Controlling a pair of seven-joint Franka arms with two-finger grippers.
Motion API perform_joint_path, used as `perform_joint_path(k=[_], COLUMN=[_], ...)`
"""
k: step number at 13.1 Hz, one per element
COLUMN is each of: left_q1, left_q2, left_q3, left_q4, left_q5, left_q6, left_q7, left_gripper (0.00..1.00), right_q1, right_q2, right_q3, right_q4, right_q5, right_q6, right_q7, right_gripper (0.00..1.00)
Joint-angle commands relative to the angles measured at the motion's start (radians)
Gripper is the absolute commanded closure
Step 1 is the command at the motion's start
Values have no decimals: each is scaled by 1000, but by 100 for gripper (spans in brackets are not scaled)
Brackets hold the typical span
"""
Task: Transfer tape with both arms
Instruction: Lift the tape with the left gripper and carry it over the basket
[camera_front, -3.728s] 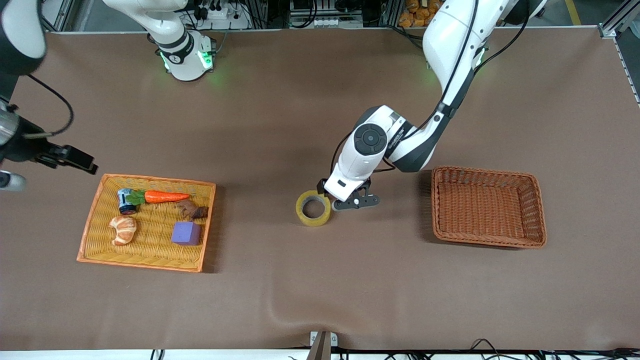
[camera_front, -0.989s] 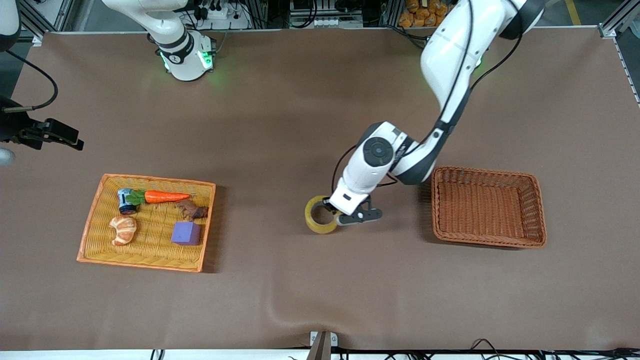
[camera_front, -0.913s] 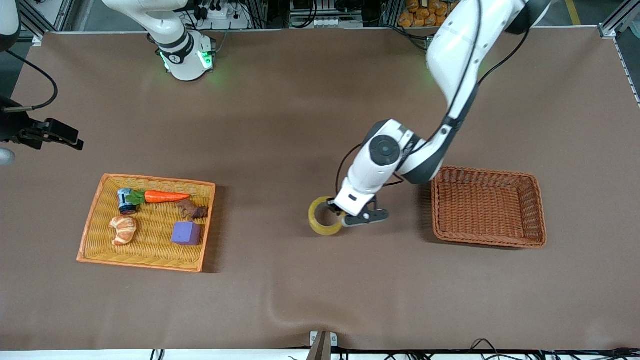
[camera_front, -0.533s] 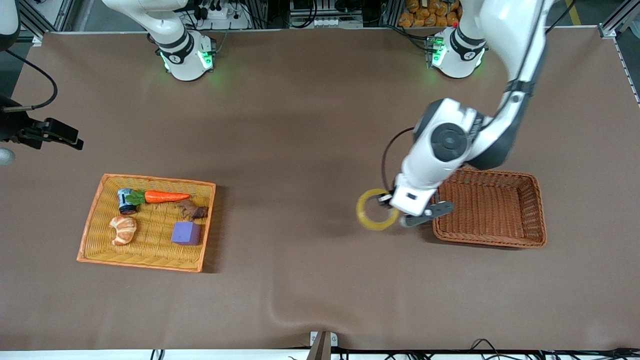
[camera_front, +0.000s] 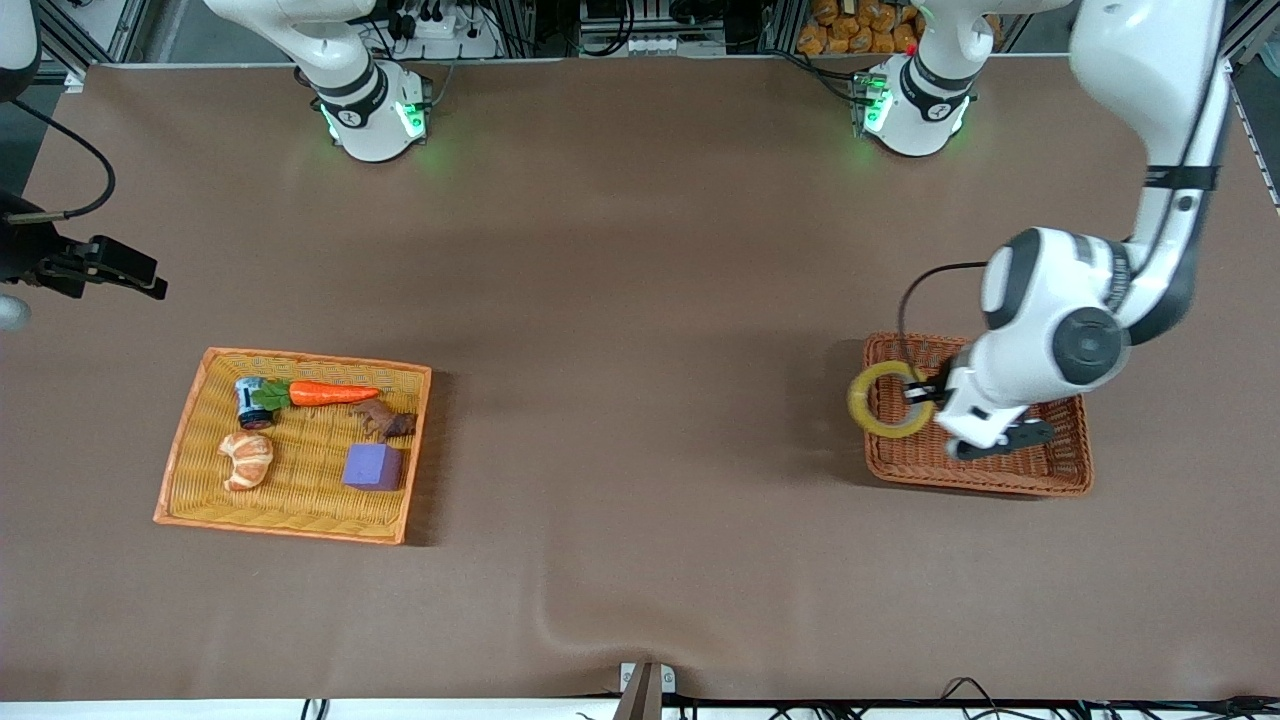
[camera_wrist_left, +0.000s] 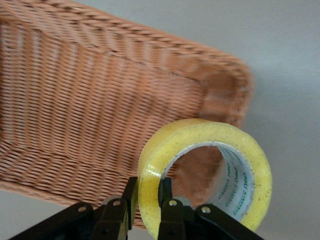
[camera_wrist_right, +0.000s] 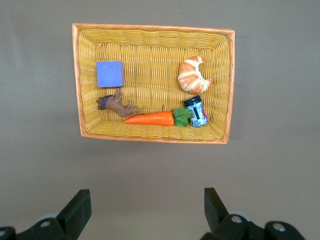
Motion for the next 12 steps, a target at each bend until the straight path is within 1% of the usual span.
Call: perform_joint_path(k=[1, 4, 7, 9, 12], left_q1=[45, 105, 172, 195, 196], left_q2=[-80, -82, -48, -24, 33], left_q3=[-14, -16, -14, -14, -13], left_q4=[-74, -103, -106, -91, -33], left_q5=[20, 20, 20, 18, 33], left_q6=[-2, 8, 18, 18, 18], left_q7=[99, 237, 386, 475, 514], left_gripper=[100, 100, 100, 100, 100], right_q1=[4, 5, 4, 7, 5], right_q2=[-11, -11, -9, -9, -9], right_q3=[-4, -4, -4, -3, -3], right_q4=[1, 1, 1, 1, 1], right_q5=[-1, -2, -4, -4, -4], right_q6=[-7, -5, -5, -5, -7], right_q7=[0, 0, -1, 0, 0], right_gripper=[0, 0, 0, 0, 0])
